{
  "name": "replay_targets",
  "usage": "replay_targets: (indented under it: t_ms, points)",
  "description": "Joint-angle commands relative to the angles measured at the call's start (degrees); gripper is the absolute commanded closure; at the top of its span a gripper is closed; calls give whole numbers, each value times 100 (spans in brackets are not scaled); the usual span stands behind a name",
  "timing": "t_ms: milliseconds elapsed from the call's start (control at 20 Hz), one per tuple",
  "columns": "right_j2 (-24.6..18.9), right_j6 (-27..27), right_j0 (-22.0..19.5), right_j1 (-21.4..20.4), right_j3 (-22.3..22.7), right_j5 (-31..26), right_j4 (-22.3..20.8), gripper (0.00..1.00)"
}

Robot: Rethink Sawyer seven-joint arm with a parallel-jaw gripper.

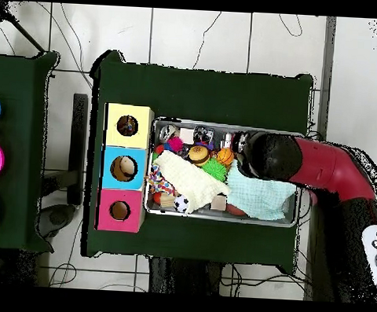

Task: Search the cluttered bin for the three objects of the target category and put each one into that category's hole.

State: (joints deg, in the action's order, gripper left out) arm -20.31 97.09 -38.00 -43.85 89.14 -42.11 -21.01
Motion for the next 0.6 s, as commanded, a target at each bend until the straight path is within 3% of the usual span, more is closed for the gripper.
replay_targets:
  t_ms: [50, 600]
  points:
    - [-379, -650, 389, 313, -223, -446, -308, 0]
    - [6, 335, 1280, 385, -456, -359, -80, 0]
